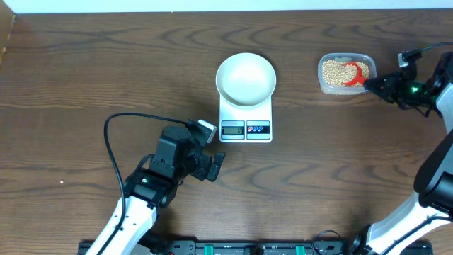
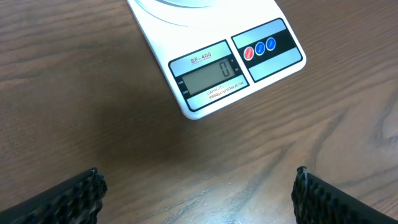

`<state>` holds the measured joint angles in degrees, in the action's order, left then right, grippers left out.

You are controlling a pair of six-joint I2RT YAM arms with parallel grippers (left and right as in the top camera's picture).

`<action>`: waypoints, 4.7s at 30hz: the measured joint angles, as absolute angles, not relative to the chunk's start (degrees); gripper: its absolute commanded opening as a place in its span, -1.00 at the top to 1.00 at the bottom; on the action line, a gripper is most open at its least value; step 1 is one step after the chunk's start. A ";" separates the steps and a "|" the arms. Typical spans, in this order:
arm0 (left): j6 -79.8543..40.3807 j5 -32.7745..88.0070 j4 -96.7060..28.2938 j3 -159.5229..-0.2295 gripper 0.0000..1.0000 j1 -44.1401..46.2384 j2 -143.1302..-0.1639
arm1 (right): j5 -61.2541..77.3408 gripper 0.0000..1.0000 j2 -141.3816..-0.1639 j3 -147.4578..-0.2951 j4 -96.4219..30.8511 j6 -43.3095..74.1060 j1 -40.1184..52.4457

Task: Scoop item into bowl and weigh 50g on scale
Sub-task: 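Drag the red scoop through the soybeans to fill it, then lift the filled scoop and carry it left over the white bowl, then tilt the red scoop with the right gripper to pour soybeans into bowl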

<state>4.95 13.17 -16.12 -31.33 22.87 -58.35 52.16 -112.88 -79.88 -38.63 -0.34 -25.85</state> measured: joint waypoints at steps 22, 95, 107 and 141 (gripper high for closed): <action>4.95 13.19 -16.10 -31.33 -0.96 22.87 -58.35 | 66.24 0.98 -112.88 -79.88 -40.69 2.66 -33.91; 4.95 13.19 -16.16 -31.33 -0.96 22.85 -58.35 | 67.70 0.97 -112.90 -79.57 -13.34 27.55 5.61; 4.95 13.17 -16.14 -31.33 -0.96 22.85 -58.35 | 51.94 0.97 -112.86 -92.82 -39.64 10.11 9.43; 4.95 13.17 -16.14 -31.33 -0.96 22.85 -58.35 | 32.95 0.97 -112.86 -94.08 -44.97 -4.99 16.29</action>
<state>4.95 13.17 -16.14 -31.33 22.85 -58.35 32.95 -112.86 -94.08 -44.97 -4.99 16.29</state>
